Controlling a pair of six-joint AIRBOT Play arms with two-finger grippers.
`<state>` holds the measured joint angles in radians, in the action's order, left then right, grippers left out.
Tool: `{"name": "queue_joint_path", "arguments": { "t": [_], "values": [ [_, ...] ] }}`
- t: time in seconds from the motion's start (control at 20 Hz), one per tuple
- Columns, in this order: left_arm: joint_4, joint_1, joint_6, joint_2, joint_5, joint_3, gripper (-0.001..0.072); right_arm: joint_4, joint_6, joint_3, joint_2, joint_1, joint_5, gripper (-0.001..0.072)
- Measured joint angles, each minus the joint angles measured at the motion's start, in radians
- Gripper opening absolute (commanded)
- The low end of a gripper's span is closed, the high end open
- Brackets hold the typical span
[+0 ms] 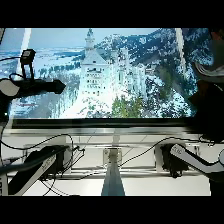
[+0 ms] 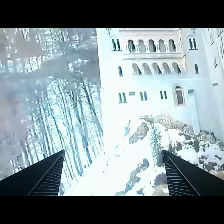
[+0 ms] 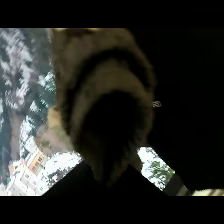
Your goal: Fold the clothes and pants, and hang the long-sleeved shirts on hangers.
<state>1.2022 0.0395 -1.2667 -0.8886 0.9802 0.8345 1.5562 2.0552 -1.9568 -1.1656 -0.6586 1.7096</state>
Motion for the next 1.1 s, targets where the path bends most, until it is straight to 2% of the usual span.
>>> {"name": "queue_joint_path", "arguments": {
  "t": [0.1,0.25,0.4,0.45,0.5,0.6,0.8,1.0,1.05,1.1],
  "values": [
    [0.0,0.0,-0.001,0.0,0.0,0.001,0.0692,0.013,0.025,-0.002,0.038,-0.068,0.035,0.0028],
    [0.001,0.0,-0.001,0.0,0.0,0.001,0.0692,0.015,0.042,-0.003,0.079,-0.126,0.061,0.0153],
    [0.001,0.0,-0.001,0.0,0.0,0.001,0.0692,0.021,0.072,-0.004,0.103,-0.15,0.086,0.0161],
    [0.001,0.0,-0.001,0.0,0.0,0.001,0.0692,0.026,0.1,-0.004,0.108,-0.154,0.095,0.0198],
    [0.001,0.0,-0.001,0.0,0.0,0.001,0.0692,0.031,0.134,-0.004,0.113,-0.157,0.101,0.0328],
    [0.001,0.0,-0.001,0.0,0.0,0.001,0.0693,0.042,0.221,-0.004,0.119,-0.161,0.11,0.0719],
    [0.001,0.0,-0.001,0.0,0.0,0.001,0.0692,0.05,0.352,-0.004,0.122,-0.164,0.104,0.0706],
    [0.002,0.0,-0.001,0.0,0.0,0.001,0.0692,0.052,0.381,-0.004,0.123,-0.164,0.021,0.0677],
    [0.002,0.0,-0.001,0.0,0.0,0.001,0.0692,0.053,0.355,-0.004,0.121,-0.164,-0.006,0.0574],
    [0.002,0.0,-0.001,0.0,0.0,0.001,0.0693,0.052,0.314,-0.003,0.119,-0.164,-0.031,0.038]
  ]
}}
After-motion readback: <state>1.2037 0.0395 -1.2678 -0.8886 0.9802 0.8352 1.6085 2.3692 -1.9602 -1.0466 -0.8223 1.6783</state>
